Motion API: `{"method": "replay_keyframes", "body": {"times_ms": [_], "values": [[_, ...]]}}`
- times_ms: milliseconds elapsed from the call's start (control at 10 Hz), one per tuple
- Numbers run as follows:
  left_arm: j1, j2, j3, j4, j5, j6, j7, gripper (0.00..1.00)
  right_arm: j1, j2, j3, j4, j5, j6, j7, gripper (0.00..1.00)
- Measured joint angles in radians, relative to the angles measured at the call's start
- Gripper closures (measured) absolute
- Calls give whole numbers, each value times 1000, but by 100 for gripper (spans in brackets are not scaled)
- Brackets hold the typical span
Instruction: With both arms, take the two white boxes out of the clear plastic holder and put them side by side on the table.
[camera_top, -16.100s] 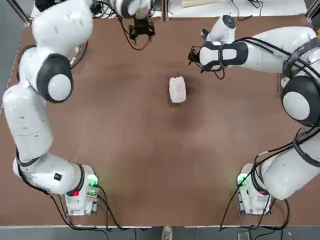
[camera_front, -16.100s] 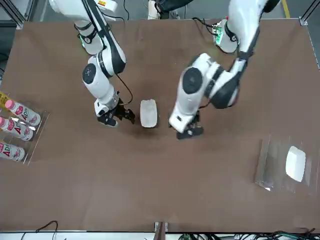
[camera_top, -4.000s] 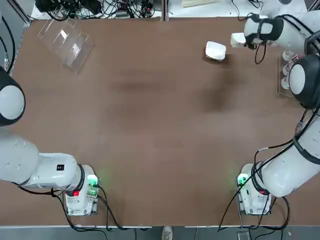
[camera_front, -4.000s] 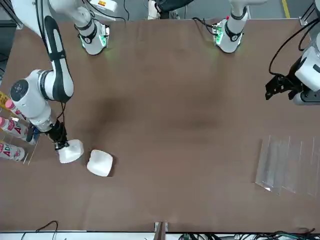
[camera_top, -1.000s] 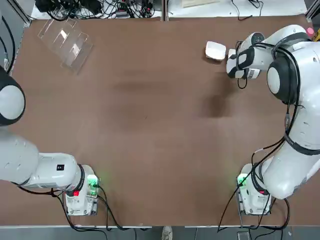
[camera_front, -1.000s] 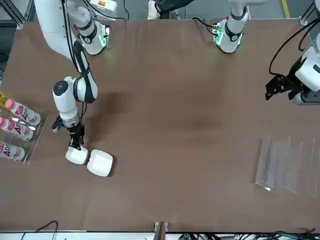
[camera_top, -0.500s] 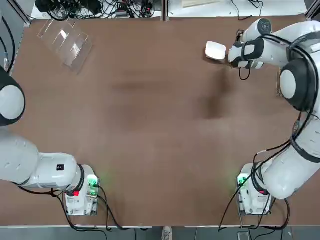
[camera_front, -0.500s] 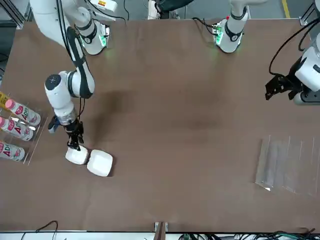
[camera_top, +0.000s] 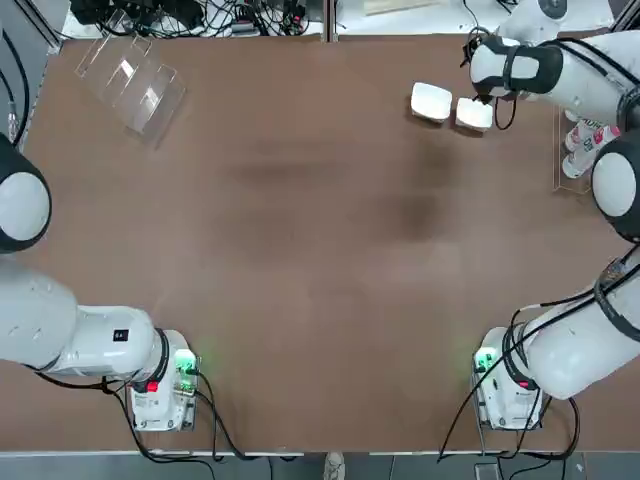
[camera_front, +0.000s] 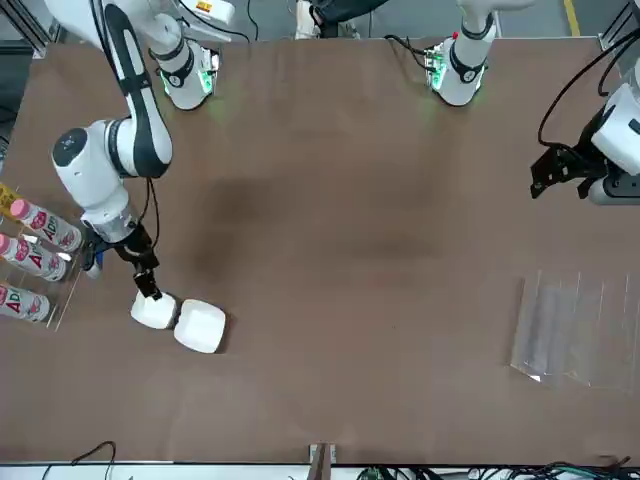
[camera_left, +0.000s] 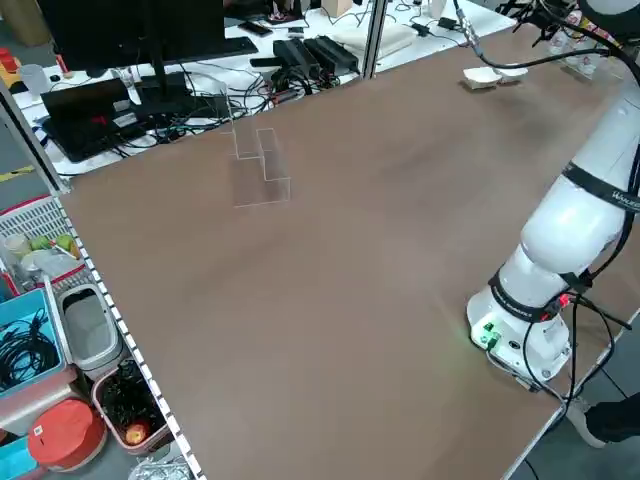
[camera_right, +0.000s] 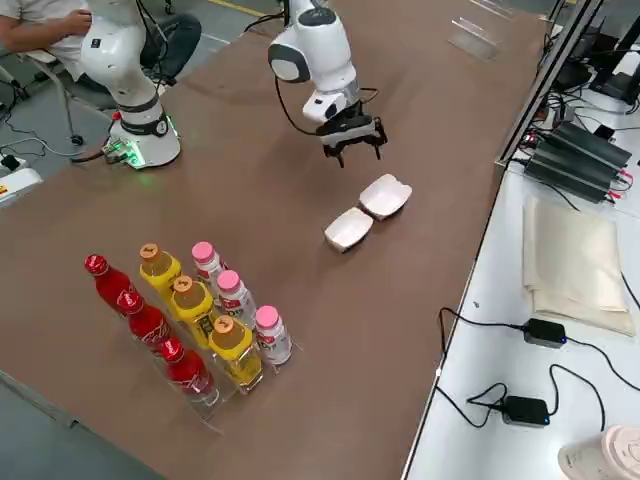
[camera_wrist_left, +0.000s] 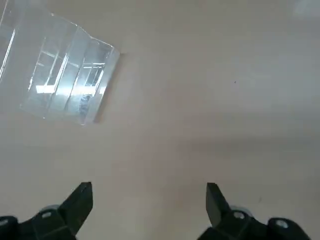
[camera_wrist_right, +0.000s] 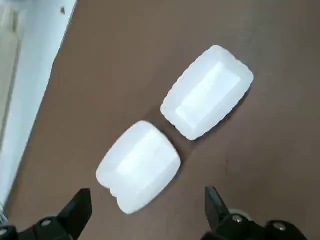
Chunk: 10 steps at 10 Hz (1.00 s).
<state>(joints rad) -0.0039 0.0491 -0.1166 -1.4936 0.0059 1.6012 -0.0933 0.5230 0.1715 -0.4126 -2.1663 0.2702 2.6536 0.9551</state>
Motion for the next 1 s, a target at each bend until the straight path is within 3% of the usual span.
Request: {"method": "replay_keyframes", "body": {"times_ms": [100,400,600,1000], "values": [[1,0,0,0,0,0,0,0,0,-8,-1,50,-14,-107,-78,0],[2,0,1,0,0,0,0,0,-23,-15,-13,334,-87,-577,-544,0],[4,0,1,0,0,0,0,0,-37,-14,-15,396,-96,-643,-658,0],[4,0,1,0,0,0,0,0,-39,-6,-14,397,-101,-649,-736,0]]}}
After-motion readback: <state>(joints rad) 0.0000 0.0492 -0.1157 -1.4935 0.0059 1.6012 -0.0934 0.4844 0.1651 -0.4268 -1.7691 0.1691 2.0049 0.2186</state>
